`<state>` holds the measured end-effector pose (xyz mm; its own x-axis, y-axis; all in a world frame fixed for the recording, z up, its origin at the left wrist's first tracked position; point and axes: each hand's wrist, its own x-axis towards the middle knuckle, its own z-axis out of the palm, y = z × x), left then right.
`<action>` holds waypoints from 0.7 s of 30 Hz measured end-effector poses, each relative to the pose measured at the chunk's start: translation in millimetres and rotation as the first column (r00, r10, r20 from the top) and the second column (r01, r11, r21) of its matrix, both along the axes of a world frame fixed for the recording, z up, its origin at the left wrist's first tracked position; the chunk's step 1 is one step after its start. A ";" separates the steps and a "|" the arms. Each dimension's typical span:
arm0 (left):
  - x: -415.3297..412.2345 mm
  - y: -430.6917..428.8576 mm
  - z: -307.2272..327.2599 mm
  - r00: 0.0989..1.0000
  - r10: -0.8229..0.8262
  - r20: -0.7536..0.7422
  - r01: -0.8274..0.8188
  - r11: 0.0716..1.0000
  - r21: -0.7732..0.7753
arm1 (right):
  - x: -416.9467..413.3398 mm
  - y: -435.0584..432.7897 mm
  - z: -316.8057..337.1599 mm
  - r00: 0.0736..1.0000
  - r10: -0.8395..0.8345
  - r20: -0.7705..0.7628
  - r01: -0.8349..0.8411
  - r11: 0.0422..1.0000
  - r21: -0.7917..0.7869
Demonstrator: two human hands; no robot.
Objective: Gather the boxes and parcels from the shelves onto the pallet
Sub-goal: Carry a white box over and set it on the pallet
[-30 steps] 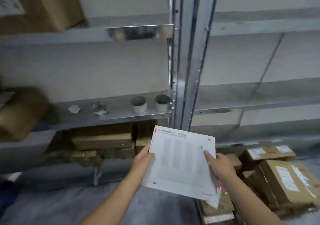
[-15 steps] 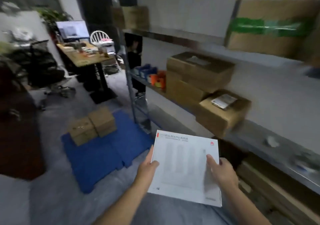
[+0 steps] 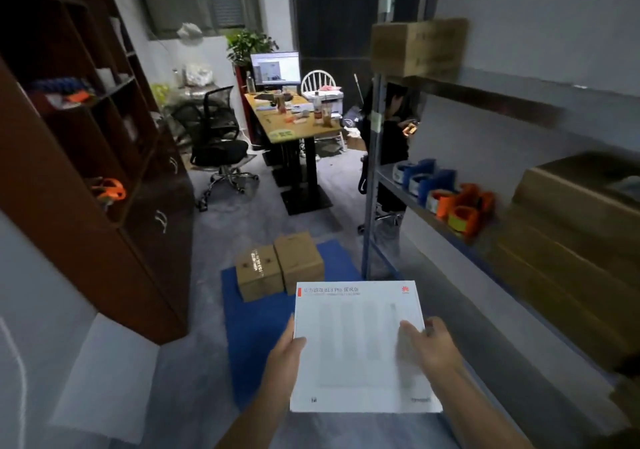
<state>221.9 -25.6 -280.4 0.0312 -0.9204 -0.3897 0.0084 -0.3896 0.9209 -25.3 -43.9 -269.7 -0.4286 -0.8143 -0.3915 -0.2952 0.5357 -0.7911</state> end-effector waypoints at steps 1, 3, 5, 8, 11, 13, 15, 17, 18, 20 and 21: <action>0.2 -19.5 -2.8 0.999 0.033 -0.007 -0.033 0.999 0.015 | 0.6 -23.2 -6.2 0.999 0.007 0.042 -0.007 1.000 -0.005; 1.0 -61.1 -8.6 0.994 0.106 -0.011 -0.106 0.994 0.012 | 2.9 -72.6 -20.5 0.991 0.014 0.137 -0.013 1.000 -0.007; 2.0 -99.7 -8.7 0.982 0.176 0.067 -0.177 0.984 0.011 | 6.9 -118.5 -34.6 0.979 0.028 0.201 -0.027 1.000 -0.006; 6.5 -153.3 -5.8 0.961 0.219 0.167 -0.225 0.974 0.022 | 15.3 -181.2 -44.8 0.957 0.049 0.287 -0.044 0.999 -0.024; 9.0 -206.4 -3.7 0.942 0.289 0.173 -0.296 0.955 0.018 | 27.4 -235.6 -46.3 0.949 0.077 0.304 -0.077 0.997 -0.012; 14.4 -242.4 -9.6 0.913 0.384 0.142 -0.391 0.920 0.031 | 39.0 -273.0 -50.2 0.944 0.106 0.312 -0.111 0.994 -0.002; 22.3 -279.3 -20.1 0.908 0.394 0.141 -0.405 0.912 0.062 | 52.9 -313.6 -55.6 0.939 0.137 0.315 -0.144 0.990 -0.001; 33.7 -321.6 -36.3 0.910 0.403 0.095 -0.413 0.901 0.132 | 66.2 -356.9 -66.1 0.939 0.146 0.312 -0.151 0.989 -0.010; 38.8 -343.5 -45.3 0.913 0.405 0.053 -0.408 0.898 0.163 | 72.0 -378.3 -72.4 0.943 0.146 0.298 -0.148 0.989 -0.016; 47.7 -392.0 -65.6 0.921 0.389 0.026 -0.387 0.903 0.187 | 80.9 -424.9 -87.4 0.955 0.153 0.255 -0.148 0.988 -0.039; 52.4 -416.4 -78.4 0.932 0.360 0.046 -0.362 0.914 0.185 | 84.5 -448.4 -94.9 0.962 0.158 0.223 -0.152 0.987 -0.044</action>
